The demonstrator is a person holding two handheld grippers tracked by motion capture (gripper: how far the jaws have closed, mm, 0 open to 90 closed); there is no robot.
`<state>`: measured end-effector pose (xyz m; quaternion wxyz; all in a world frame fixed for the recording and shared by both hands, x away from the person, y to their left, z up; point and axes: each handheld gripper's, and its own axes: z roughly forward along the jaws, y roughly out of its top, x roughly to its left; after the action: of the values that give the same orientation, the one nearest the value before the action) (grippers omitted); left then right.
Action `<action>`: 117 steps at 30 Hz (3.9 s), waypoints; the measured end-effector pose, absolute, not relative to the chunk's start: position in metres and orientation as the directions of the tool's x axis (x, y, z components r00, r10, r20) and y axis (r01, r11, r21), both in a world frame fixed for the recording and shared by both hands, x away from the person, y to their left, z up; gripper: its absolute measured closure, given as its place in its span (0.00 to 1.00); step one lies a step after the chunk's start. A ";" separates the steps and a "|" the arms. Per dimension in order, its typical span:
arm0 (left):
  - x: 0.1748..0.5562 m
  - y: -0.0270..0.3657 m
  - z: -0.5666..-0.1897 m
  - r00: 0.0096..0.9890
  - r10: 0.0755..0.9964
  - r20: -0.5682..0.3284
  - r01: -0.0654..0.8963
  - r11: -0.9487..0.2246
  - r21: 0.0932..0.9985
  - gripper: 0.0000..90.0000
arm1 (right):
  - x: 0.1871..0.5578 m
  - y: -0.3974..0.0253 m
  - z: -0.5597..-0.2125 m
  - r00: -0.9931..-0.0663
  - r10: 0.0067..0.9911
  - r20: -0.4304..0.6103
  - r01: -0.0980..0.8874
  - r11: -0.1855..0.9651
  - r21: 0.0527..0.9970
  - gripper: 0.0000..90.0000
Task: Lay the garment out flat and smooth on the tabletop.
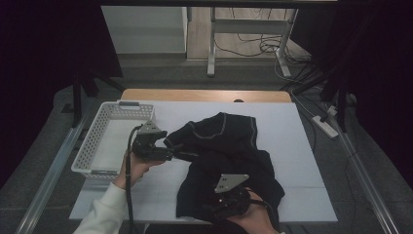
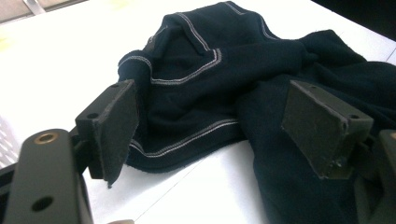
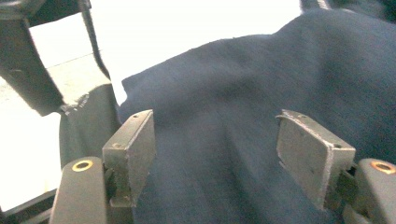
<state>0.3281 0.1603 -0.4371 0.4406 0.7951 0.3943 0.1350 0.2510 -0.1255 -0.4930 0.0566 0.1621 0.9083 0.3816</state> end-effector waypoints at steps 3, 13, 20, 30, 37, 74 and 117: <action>0.328 0.160 -0.437 0.655 0.744 -0.132 0.506 -0.302 0.808 0.22 | 0.252 -0.109 -0.498 -0.952 0.304 0.017 0.230 0.682 0.694 0.29; 0.327 0.161 -0.436 0.655 0.744 -0.132 0.504 -0.301 0.809 0.22 | 0.260 -0.076 -0.516 -0.963 0.270 0.016 0.219 0.742 0.633 0.26; 0.327 0.161 -0.437 0.657 0.742 -0.134 0.505 -0.301 0.809 0.22 | 0.263 -0.071 -0.525 -0.961 0.276 -0.001 0.219 0.765 0.606 0.26; 0.327 0.162 -0.437 0.655 0.743 -0.134 0.506 -0.300 0.808 0.22 | 0.262 -0.072 -0.525 -0.960 0.280 -0.020 0.211 0.768 0.605 0.39; 0.327 0.160 -0.438 0.658 0.741 -0.133 0.508 -0.306 0.805 0.22 | 0.261 -0.078 -0.523 -0.971 0.240 -0.020 0.177 0.766 0.618 0.74; 0.326 0.163 -0.437 0.642 0.755 -0.129 0.500 -0.286 0.817 0.22 | 0.223 -0.124 -0.493 -0.973 0.227 0.040 0.192 0.699 0.689 0.50; 0.328 0.161 -0.438 0.649 0.751 -0.125 0.506 -0.302 0.808 0.22 | 0.251 -0.072 -0.519 -0.970 0.242 0.012 0.201 0.775 0.599 0.88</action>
<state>0.3276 0.1614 -0.4385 0.4392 0.7946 0.3953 0.1396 0.2513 -0.0715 -0.5194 0.0328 0.1174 0.9415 0.3143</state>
